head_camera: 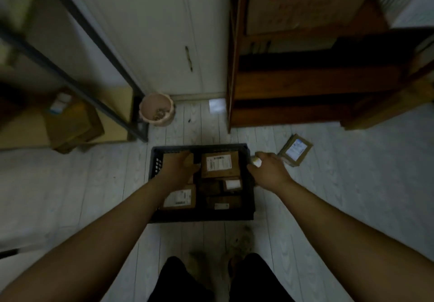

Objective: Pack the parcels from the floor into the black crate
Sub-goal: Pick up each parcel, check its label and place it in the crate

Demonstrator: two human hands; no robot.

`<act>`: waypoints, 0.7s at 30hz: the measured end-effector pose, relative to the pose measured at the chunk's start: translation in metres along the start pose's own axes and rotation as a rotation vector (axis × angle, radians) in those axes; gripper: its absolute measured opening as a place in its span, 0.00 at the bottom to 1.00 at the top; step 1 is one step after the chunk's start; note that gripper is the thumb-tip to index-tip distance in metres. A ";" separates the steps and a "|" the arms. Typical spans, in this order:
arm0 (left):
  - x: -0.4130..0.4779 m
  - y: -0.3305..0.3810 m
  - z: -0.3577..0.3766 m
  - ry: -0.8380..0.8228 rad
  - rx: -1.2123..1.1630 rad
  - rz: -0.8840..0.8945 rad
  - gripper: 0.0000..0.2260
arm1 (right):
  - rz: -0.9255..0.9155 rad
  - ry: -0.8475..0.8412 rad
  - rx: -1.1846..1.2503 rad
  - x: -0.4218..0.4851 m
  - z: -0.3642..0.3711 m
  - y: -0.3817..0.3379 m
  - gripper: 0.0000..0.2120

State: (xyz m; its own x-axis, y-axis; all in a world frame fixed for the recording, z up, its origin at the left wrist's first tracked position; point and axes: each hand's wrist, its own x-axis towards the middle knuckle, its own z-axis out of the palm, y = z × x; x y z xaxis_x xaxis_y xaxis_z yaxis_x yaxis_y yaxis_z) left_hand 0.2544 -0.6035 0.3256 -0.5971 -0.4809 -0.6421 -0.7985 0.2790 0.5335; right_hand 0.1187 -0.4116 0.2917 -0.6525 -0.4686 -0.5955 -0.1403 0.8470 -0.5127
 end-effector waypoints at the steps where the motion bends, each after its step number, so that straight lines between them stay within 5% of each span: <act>1: -0.015 0.005 -0.005 0.008 0.007 0.034 0.22 | -0.010 0.027 0.001 -0.016 -0.013 -0.006 0.21; 7: -0.078 0.057 -0.019 -0.014 0.092 0.236 0.30 | -0.010 0.199 -0.137 -0.110 -0.077 -0.013 0.30; 14: -0.150 0.130 0.002 -0.022 0.056 0.474 0.29 | 0.031 0.343 -0.142 -0.192 -0.139 0.022 0.31; 21: -0.172 0.199 0.068 0.002 0.128 0.478 0.31 | 0.009 0.348 -0.137 -0.221 -0.206 0.096 0.30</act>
State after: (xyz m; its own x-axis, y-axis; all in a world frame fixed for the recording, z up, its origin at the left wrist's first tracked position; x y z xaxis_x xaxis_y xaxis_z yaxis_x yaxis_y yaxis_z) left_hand 0.1928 -0.4085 0.5049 -0.8989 -0.2757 -0.3407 -0.4382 0.5686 0.6961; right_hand 0.0960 -0.1748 0.5010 -0.8651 -0.3671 -0.3417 -0.2159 0.8876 -0.4068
